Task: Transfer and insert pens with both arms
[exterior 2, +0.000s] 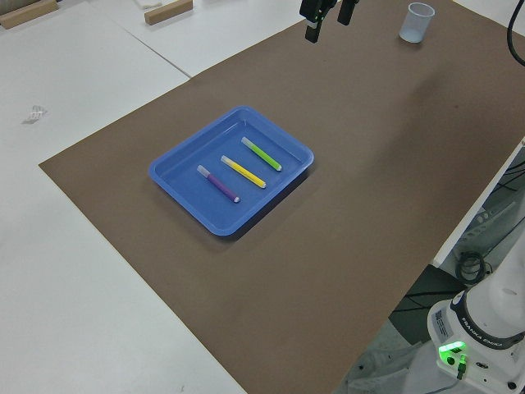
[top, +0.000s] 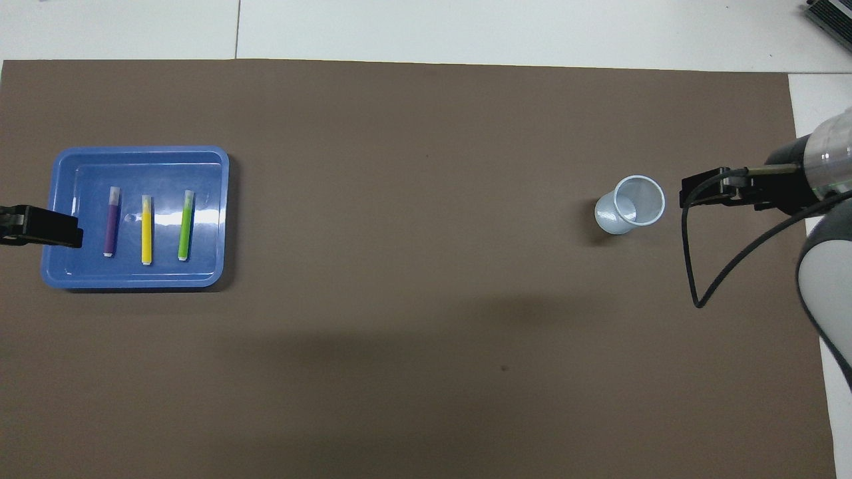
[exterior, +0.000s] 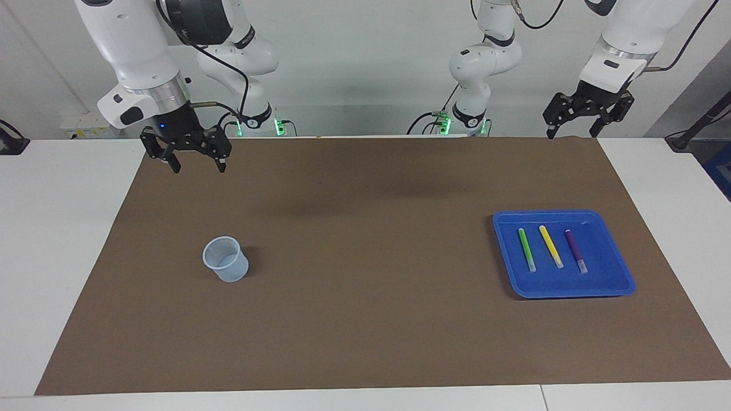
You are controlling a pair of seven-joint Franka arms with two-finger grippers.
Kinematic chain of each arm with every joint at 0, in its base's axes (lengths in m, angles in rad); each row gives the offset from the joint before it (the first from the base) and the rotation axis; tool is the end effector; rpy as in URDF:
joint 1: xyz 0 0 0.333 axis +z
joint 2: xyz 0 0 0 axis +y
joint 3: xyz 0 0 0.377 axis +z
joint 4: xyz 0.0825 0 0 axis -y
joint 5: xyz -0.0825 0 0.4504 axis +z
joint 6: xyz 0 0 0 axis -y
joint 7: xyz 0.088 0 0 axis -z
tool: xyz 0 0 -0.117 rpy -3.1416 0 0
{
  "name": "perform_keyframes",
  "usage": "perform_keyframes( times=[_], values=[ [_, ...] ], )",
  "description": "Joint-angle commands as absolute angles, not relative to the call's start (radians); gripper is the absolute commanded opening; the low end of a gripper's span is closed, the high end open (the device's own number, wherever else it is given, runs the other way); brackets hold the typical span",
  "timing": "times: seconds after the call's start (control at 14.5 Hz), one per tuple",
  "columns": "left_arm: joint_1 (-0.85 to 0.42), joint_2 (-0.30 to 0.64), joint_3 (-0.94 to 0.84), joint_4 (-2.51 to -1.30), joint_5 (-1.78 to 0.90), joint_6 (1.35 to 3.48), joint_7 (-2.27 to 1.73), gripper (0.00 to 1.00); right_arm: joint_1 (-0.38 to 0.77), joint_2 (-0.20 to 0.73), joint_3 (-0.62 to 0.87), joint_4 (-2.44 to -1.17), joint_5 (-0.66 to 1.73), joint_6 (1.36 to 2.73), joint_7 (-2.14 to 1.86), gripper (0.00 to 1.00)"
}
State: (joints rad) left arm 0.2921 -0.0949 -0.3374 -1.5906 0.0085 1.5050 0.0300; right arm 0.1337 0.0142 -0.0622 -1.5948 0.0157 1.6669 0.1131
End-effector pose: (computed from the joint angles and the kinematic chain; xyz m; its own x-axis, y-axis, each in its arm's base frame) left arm 0.5794 -0.0363 0.7128 0.9973 -0.0734 0.0028 -0.0732 -0.9965 -0.0399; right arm 0.6339 0.0474 0.6623 0.9975 -0.0431 0.0558 -0.0420 -0.9989 -0.0212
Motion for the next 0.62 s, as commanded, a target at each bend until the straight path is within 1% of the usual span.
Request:
perform_keyframes(
  times=[0.0, 0.55],
  values=[
    [0.285, -0.123, -0.328, -1.618, -0.002, 1.508, 0.025, 1.00, 0.126, -0.009, -0.064, -1.621, 0.032, 1.669, 0.104, 1.00],
    [0.285, -0.123, -0.328, -1.618, -0.002, 1.508, 0.025, 1.00, 0.126, -0.009, -0.066, -1.620, 0.032, 1.666, 0.100, 1.00]
  ],
)
